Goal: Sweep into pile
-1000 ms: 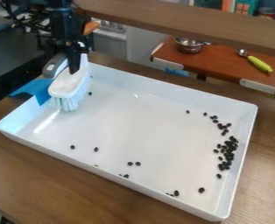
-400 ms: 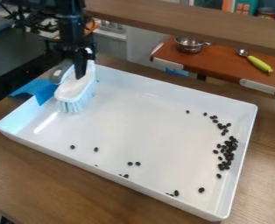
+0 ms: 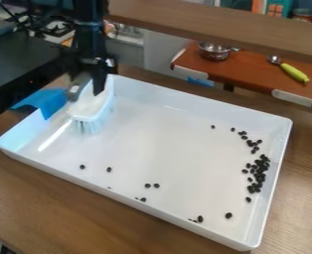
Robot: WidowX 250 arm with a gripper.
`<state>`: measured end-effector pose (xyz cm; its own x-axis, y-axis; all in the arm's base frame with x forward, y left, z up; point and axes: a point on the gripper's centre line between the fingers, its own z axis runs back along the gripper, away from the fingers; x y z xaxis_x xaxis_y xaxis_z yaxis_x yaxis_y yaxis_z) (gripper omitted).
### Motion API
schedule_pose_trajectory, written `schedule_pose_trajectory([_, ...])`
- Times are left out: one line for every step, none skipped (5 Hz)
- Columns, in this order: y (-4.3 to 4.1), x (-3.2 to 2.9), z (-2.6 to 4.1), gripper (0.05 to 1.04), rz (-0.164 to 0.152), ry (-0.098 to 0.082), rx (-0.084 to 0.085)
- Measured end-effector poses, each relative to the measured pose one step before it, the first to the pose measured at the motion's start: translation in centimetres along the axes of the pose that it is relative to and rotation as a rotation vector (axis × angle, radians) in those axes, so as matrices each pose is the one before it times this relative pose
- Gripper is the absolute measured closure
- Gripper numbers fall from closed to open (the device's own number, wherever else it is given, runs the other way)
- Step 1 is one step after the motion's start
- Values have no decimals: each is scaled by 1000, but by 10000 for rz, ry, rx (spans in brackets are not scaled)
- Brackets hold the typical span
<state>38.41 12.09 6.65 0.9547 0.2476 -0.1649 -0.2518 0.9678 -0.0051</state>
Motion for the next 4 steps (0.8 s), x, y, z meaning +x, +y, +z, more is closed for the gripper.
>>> schedule_pose_trajectory([-3360, -672, -122, 595, -284, 462, -301])
schedule_pose_trajectory([-2297, -327, -41, 595, -41, 194, -205])
schedule_pose_trajectory([-3555, -166, -96, 595, -195, 73, -160])
schedule_pose_trajectory([-3672, -325, -478, 595, -102, 197, -232])
